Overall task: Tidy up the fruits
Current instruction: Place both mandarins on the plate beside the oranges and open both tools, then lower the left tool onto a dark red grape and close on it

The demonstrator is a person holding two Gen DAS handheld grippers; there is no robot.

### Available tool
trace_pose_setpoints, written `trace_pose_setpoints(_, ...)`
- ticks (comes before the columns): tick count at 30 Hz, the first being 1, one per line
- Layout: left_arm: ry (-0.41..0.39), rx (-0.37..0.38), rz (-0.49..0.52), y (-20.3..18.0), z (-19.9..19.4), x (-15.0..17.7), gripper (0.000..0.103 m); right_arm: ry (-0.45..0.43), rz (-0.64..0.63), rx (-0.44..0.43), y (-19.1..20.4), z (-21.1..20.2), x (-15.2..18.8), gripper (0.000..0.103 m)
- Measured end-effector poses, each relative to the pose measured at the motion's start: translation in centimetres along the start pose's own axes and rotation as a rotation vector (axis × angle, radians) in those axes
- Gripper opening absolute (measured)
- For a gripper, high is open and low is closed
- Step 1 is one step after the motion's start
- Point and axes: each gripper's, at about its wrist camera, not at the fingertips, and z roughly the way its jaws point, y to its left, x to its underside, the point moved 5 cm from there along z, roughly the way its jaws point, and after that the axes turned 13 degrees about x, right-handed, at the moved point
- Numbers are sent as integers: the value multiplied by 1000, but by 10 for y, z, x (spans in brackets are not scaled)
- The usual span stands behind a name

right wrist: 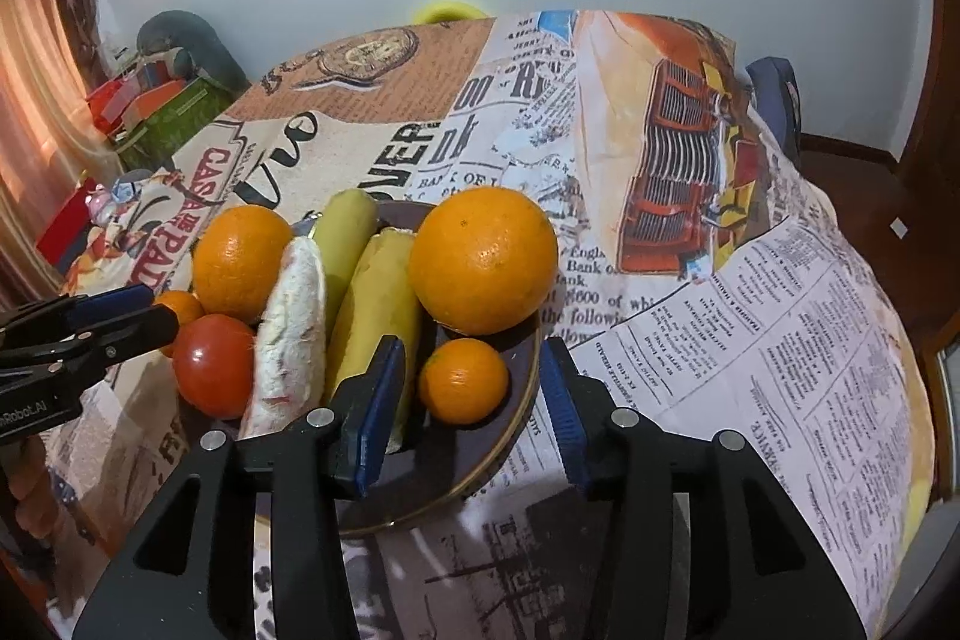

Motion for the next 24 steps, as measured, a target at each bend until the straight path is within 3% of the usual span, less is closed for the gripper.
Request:
trace_pose_setpoints(12,-3,-2,63,-33,-48,24,50,-87,-11,-4,8,-77,3,43)
trace_pose_setpoints(24,48,61,80,-76,-78,71,50,-106,-15,-1,22,-134,38,43)
